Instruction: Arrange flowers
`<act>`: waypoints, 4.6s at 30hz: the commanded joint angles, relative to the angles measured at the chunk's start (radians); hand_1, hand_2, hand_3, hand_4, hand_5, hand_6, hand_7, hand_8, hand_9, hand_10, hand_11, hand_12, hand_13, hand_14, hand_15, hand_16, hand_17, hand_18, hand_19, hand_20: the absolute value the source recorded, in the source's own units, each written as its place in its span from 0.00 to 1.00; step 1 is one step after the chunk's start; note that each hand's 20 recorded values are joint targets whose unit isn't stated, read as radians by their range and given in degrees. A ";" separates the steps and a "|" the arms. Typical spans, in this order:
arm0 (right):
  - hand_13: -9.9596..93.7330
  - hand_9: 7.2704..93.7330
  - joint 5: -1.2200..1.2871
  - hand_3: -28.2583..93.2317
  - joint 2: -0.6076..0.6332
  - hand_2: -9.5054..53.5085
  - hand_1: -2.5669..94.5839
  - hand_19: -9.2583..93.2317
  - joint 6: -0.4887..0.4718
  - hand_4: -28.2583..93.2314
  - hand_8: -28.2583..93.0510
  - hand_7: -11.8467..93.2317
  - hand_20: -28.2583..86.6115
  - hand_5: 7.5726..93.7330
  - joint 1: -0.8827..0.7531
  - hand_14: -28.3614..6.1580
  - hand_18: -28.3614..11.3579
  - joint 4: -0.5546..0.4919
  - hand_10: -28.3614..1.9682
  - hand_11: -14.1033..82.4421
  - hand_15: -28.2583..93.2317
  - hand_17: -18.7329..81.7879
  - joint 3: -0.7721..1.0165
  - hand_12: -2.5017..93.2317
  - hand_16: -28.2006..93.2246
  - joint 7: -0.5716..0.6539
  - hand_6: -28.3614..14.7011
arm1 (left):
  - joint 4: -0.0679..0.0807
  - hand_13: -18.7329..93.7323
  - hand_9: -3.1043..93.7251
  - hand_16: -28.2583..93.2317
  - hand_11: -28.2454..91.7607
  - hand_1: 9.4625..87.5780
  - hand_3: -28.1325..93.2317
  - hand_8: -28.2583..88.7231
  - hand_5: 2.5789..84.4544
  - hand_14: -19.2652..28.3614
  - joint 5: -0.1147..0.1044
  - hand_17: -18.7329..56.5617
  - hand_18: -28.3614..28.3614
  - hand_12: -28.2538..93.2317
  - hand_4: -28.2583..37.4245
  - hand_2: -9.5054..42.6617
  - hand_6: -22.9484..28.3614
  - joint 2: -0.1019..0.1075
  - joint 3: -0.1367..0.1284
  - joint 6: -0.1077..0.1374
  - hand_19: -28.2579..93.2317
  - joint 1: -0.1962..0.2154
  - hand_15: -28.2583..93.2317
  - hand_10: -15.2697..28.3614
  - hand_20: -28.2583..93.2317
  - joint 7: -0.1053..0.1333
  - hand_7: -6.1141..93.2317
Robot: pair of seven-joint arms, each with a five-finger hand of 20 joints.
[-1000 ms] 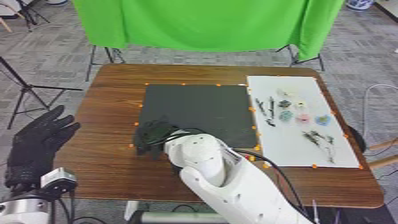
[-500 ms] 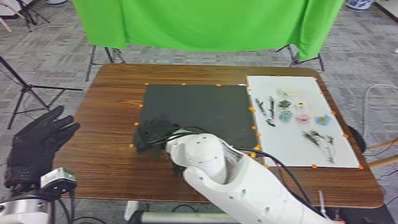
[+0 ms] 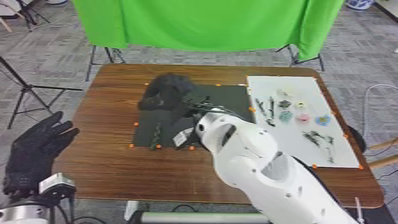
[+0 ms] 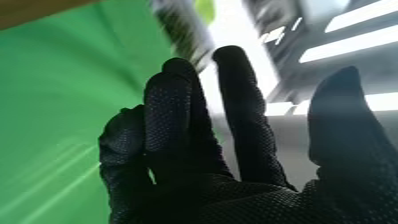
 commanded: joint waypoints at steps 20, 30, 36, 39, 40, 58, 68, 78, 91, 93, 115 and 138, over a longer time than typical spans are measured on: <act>0.60 0.58 -0.041 0.95 0.539 0.18 0.25 0.92 0.420 0.02 0.10 0.32 0.57 0.58 -0.715 0.24 0.06 -0.169 0.18 0.56 0.85 0.40 0.574 0.18 0.29 0.593 0.52 | -0.013 0.43 0.44 0.16 0.46 0.20 0.91 0.16 0.49 0.97 0.001 0.16 0.91 0.31 0.13 0.26 0.67 -0.012 0.028 -0.003 0.73 0.046 0.64 0.82 0.19 0.016 0.21; 0.60 0.58 -0.053 0.94 0.547 0.14 0.28 0.95 0.358 0.02 0.11 0.31 0.56 0.58 -0.719 0.24 0.05 -0.114 0.16 0.60 0.87 0.41 0.623 0.19 0.29 0.664 0.48 | -0.010 0.43 0.44 0.16 0.46 0.20 0.92 0.16 0.49 0.97 0.001 0.16 0.91 0.31 0.13 0.26 0.67 -0.004 0.043 -0.003 0.73 0.041 0.64 0.81 0.19 0.023 0.21; 0.61 0.57 -0.066 0.94 0.556 0.13 0.29 0.95 0.324 0.02 0.11 0.31 0.56 0.59 -0.744 0.24 0.04 -0.098 0.15 0.61 0.88 0.41 0.653 0.18 0.28 0.688 0.46 | -0.009 0.43 0.44 0.16 0.46 0.20 0.92 0.16 0.49 0.96 0.000 0.16 0.91 0.31 0.13 0.26 0.67 -0.004 0.049 -0.002 0.73 0.039 0.64 0.81 0.19 0.024 0.21; 0.60 0.57 -0.063 0.94 0.549 0.11 0.30 0.96 0.301 0.02 0.11 0.30 0.55 0.59 -0.775 0.23 0.04 -0.105 0.15 0.61 0.88 0.41 0.682 0.18 0.28 0.696 0.45 | -0.010 0.43 0.44 0.16 0.46 0.20 0.92 0.16 0.49 0.96 0.001 0.16 0.91 0.31 0.13 0.26 0.67 -0.006 0.049 -0.003 0.73 0.041 0.64 0.81 0.19 0.023 0.21; 0.60 0.57 -0.061 0.94 0.544 0.11 0.30 0.96 0.292 0.02 0.11 0.30 0.55 0.59 -0.782 0.23 0.04 -0.107 0.14 0.61 0.88 0.41 0.688 0.18 0.28 0.698 0.45 | -0.010 0.43 0.44 0.16 0.46 0.20 0.92 0.16 0.49 0.96 0.000 0.16 0.91 0.31 0.13 0.26 0.67 -0.006 0.050 -0.001 0.73 0.040 0.64 0.81 0.19 0.024 0.21; 0.60 0.57 -0.047 0.94 0.539 0.07 0.34 0.97 0.249 0.01 0.12 0.28 0.53 0.64 -0.795 0.18 0.01 -0.068 0.09 0.61 0.89 0.40 0.643 0.17 0.26 0.726 0.41 | -0.008 0.43 0.44 0.16 0.46 0.20 0.92 0.16 0.49 0.96 0.007 0.16 0.91 0.31 0.13 0.26 0.67 -0.023 0.043 -0.011 0.72 0.031 0.64 0.81 0.19 0.000 0.21; 0.61 0.57 -0.052 0.94 0.554 0.07 0.35 0.97 0.266 0.01 0.12 0.29 0.53 0.64 -0.726 0.20 0.02 -0.035 0.11 0.62 0.89 0.41 0.557 0.17 0.26 0.733 0.42 | -0.006 0.43 0.44 0.16 0.46 0.20 0.91 0.16 0.49 0.96 0.007 0.16 0.91 0.31 0.13 0.26 0.67 -0.019 0.047 -0.012 0.73 0.025 0.64 0.81 0.19 -0.003 0.22; 0.61 0.57 -0.048 0.94 0.566 0.07 0.35 0.98 0.277 0.01 0.12 0.29 0.52 0.64 -0.677 0.22 0.02 0.007 0.14 0.62 0.89 0.41 0.498 0.17 0.27 0.751 0.43 | -0.003 0.43 0.44 0.16 0.46 0.20 0.91 0.16 0.49 0.96 0.007 0.16 0.91 0.31 0.13 0.26 0.67 -0.018 0.049 -0.016 0.72 0.022 0.64 0.81 0.19 -0.002 0.21; 0.76 0.82 -0.058 0.87 0.566 0.02 0.56 1.00 0.328 0.00 0.24 0.33 0.56 0.85 -0.661 0.40 0.03 0.042 0.41 0.52 0.85 0.50 0.457 0.27 0.31 0.741 0.56 | -0.002 0.43 0.44 0.16 0.46 0.20 0.91 0.16 0.49 0.96 0.008 0.16 0.91 0.31 0.13 0.26 0.67 -0.024 0.050 -0.016 0.72 0.022 0.64 0.81 0.19 -0.004 0.21; 0.78 0.85 -0.066 0.87 0.570 0.02 0.57 1.00 0.353 0.00 0.27 0.34 0.60 0.87 -0.651 0.42 0.02 0.042 0.44 0.53 0.85 0.52 0.444 0.28 0.32 0.743 0.56 | -0.003 0.43 0.44 0.16 0.46 0.20 0.91 0.16 0.49 0.97 0.004 0.16 0.91 0.31 0.13 0.26 0.67 -0.022 0.050 -0.011 0.72 0.023 0.63 0.81 0.19 -0.001 0.21; 0.89 0.94 -0.160 0.91 0.605 0.00 0.55 1.00 0.437 0.00 0.35 0.30 0.72 0.94 -0.338 0.54 0.00 -0.035 0.52 0.54 0.84 0.60 0.317 0.30 0.37 0.735 0.58 | -0.013 0.43 0.44 0.16 0.46 0.20 0.91 0.16 0.49 0.96 -0.004 0.16 0.91 0.31 0.13 0.26 0.67 0.000 0.029 0.008 0.72 0.041 0.64 0.81 0.19 0.021 0.21; 0.89 0.95 -0.074 0.92 0.199 0.00 0.55 1.00 0.282 0.00 0.36 0.29 0.74 0.96 0.286 0.54 0.00 0.183 0.52 0.54 0.85 0.60 -0.249 0.31 0.38 0.547 0.58 | -0.010 0.43 0.44 0.16 0.46 0.20 0.91 0.16 0.49 0.96 0.015 0.16 0.91 0.31 0.13 0.26 0.67 0.001 0.030 -0.007 0.73 -0.005 0.64 0.81 0.19 -0.036 0.21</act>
